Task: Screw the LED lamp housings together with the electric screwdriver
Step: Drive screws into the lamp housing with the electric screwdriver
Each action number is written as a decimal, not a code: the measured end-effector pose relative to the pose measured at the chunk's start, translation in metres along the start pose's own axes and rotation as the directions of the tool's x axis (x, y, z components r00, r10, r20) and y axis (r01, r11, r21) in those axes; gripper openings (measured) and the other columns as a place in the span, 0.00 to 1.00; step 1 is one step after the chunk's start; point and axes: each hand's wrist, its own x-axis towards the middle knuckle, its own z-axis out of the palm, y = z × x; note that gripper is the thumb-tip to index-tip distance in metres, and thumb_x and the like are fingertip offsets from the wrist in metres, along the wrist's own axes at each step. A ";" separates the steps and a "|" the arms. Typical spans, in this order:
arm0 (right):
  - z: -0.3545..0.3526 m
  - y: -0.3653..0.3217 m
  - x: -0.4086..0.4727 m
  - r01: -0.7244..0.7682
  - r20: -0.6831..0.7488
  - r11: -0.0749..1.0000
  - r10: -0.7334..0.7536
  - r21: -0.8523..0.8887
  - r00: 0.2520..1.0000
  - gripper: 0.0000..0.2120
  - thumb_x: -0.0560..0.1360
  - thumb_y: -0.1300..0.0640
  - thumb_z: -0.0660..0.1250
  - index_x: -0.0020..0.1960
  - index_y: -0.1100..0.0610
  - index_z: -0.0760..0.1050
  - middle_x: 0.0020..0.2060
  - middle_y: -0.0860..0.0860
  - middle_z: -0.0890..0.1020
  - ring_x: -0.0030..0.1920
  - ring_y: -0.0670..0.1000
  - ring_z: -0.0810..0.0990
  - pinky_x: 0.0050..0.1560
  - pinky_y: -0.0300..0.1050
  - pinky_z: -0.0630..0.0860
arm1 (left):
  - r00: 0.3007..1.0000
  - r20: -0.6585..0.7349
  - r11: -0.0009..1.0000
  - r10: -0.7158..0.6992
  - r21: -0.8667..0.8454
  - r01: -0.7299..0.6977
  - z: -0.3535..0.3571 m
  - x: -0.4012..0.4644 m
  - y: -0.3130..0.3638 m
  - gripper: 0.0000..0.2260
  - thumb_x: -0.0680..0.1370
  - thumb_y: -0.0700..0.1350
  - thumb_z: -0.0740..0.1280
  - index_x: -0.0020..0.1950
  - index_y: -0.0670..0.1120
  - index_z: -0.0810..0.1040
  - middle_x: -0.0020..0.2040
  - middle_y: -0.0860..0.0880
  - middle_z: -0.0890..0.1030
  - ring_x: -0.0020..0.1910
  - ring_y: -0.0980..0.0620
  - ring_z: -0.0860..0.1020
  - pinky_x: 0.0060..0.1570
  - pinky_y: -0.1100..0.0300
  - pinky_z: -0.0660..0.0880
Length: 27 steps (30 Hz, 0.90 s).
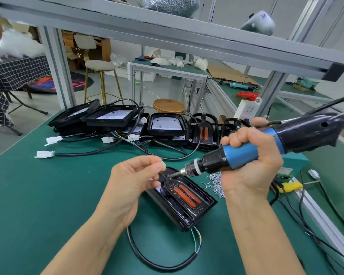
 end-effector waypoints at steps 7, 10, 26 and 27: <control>0.000 0.029 -0.003 -0.012 0.015 0.993 0.014 -0.117 1.000 0.12 0.65 0.69 0.61 0.45 0.57 0.69 0.24 0.49 0.71 0.25 0.49 0.71 0.35 0.42 0.73 | 0.959 -0.100 0.738 0.265 0.662 -0.135 -0.023 0.014 -0.019 0.10 0.74 0.38 0.71 0.38 0.52 0.80 0.36 0.56 0.83 0.35 0.60 0.78 0.42 0.66 0.72; -0.001 0.041 -0.008 -0.030 0.020 0.987 0.034 -0.160 0.999 0.12 0.64 0.69 0.61 0.44 0.56 0.70 0.23 0.49 0.71 0.26 0.49 0.70 0.35 0.42 0.74 | 0.960 -0.042 0.607 0.278 0.782 -0.141 -0.028 0.012 -0.023 0.09 0.75 0.41 0.70 0.39 0.55 0.79 0.37 0.57 0.82 0.39 0.59 0.78 0.45 0.62 0.74; 0.000 0.065 -0.018 -0.066 0.094 0.971 0.089 -0.229 0.992 0.13 0.65 0.69 0.62 0.42 0.53 0.74 0.24 0.49 0.72 0.25 0.49 0.71 0.33 0.42 0.73 | 0.992 0.071 0.291 0.100 0.952 -0.098 -0.024 0.022 -0.014 0.10 0.72 0.40 0.68 0.36 0.55 0.76 0.33 0.57 0.79 0.40 0.52 0.79 0.42 0.61 0.73; 0.000 0.066 -0.019 -0.072 0.097 0.968 0.098 -0.239 0.990 0.12 0.65 0.69 0.62 0.43 0.54 0.73 0.24 0.48 0.72 0.25 0.50 0.71 0.33 0.42 0.73 | 0.993 0.072 0.297 0.094 0.950 -0.097 -0.024 0.021 -0.014 0.10 0.72 0.40 0.68 0.36 0.54 0.76 0.33 0.57 0.79 0.40 0.52 0.79 0.43 0.61 0.73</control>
